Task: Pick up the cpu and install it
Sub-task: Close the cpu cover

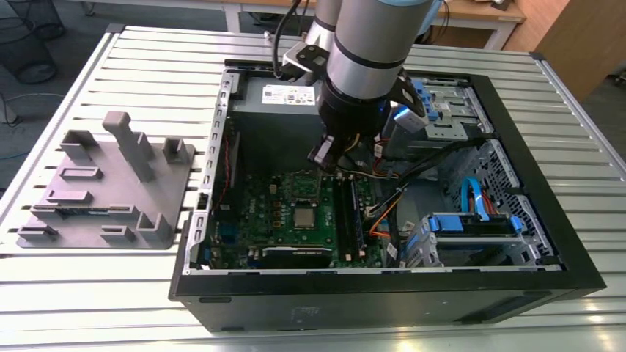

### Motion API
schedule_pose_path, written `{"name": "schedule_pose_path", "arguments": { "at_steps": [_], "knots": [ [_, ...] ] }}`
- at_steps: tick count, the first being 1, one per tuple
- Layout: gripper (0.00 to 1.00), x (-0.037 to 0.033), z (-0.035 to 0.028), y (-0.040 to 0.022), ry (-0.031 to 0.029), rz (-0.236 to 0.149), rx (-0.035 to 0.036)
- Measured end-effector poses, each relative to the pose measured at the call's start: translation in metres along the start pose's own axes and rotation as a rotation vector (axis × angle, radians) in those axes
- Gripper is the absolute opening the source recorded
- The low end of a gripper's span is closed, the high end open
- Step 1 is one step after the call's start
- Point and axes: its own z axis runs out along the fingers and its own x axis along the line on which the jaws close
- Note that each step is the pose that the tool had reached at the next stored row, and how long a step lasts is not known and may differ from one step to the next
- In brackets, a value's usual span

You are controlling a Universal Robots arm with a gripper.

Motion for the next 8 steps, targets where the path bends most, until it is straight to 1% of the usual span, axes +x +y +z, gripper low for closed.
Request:
{"name": "schedule_pose_path", "arguments": {
  "at_steps": [8],
  "knots": [
    [0.11,-0.0002,-0.0006,-0.0003,0.0006,-0.002,-0.0007]
  ]
}}
